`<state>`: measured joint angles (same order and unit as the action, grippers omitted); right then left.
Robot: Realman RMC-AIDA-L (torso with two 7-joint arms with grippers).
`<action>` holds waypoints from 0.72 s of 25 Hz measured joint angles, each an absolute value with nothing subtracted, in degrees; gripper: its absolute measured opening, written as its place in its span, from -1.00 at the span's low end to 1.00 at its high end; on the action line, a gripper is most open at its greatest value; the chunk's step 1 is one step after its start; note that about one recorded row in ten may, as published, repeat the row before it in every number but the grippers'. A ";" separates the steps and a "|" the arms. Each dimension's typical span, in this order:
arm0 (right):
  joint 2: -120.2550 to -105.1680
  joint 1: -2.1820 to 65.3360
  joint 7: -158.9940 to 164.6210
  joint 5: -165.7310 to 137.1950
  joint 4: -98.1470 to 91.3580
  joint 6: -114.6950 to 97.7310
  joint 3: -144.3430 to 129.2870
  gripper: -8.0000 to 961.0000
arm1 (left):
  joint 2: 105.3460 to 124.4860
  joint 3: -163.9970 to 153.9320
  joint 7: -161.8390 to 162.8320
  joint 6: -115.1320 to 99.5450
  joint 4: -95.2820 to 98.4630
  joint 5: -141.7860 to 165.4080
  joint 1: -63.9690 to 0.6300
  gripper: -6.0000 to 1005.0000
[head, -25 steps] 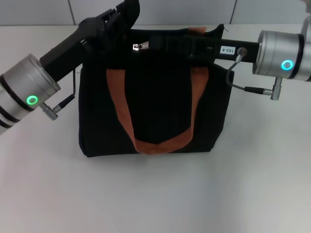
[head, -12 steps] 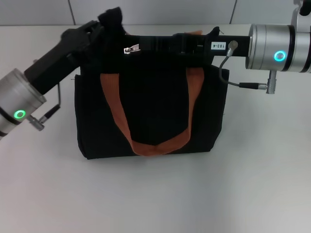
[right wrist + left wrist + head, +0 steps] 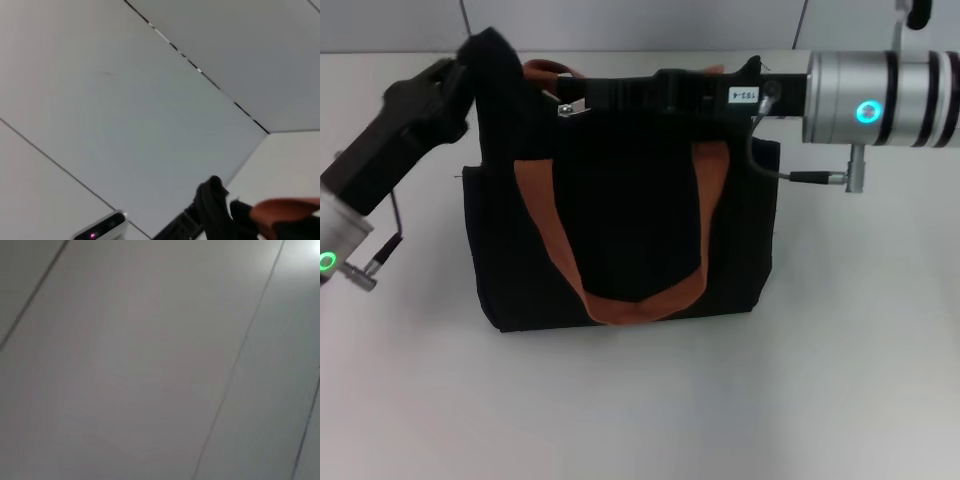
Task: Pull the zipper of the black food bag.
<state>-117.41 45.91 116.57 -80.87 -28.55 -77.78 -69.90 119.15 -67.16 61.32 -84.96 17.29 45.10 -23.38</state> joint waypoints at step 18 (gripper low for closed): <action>-118.21 45.38 117.42 -81.76 -26.36 -75.60 -69.93 -0.99 | 119.18 -67.09 55.75 -85.65 12.93 40.19 -21.44 -0.79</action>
